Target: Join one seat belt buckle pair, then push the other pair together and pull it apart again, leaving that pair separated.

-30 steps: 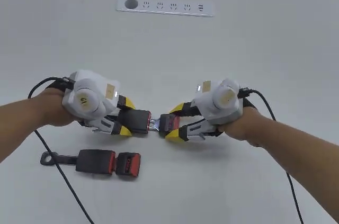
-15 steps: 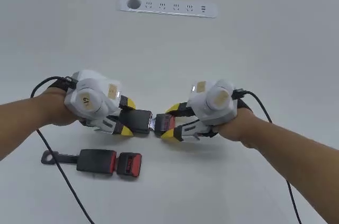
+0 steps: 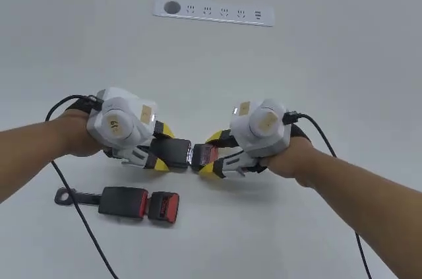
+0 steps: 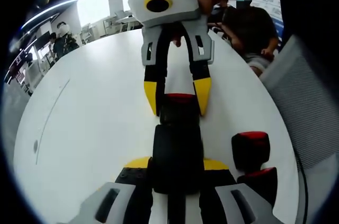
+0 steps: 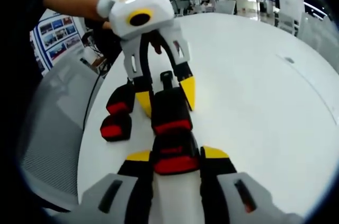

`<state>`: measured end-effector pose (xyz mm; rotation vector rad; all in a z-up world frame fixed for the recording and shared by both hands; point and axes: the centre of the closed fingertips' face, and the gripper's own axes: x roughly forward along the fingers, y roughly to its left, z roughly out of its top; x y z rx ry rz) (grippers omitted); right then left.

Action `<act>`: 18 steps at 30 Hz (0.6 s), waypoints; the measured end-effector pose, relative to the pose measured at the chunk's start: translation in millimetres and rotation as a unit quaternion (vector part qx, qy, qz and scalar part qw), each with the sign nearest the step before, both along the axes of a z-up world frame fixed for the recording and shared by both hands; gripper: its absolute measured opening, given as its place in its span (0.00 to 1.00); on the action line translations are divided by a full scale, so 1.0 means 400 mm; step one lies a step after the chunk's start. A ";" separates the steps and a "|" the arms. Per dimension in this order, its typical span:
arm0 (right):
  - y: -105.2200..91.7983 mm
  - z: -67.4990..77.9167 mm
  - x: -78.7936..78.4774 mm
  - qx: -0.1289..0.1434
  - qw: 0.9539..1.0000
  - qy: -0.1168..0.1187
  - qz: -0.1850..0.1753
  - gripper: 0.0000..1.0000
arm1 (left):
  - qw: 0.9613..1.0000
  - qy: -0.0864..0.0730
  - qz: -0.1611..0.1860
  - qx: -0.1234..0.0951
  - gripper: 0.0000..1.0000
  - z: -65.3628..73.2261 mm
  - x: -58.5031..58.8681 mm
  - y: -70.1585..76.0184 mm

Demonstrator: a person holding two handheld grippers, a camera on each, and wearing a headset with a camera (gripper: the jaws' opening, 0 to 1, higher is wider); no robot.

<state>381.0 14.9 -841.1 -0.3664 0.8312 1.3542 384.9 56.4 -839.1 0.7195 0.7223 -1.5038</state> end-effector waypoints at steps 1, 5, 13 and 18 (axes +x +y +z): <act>0.001 0.000 -0.001 0.000 1.000 0.000 0.000 0.33 | 1.000 0.001 0.003 -0.001 0.34 0.000 -0.001 0.000; 0.005 0.000 -0.003 -0.003 1.000 0.002 0.000 0.33 | 1.000 0.002 0.001 0.001 0.34 0.000 -0.002 0.001; 0.009 0.001 -0.005 -0.009 1.000 0.003 0.002 0.33 | 1.000 0.001 0.000 0.000 0.34 -0.004 0.001 0.007; 0.009 0.003 -0.004 -0.008 1.000 0.005 0.001 0.33 | 1.000 0.002 0.001 0.000 0.34 -0.004 0.002 0.007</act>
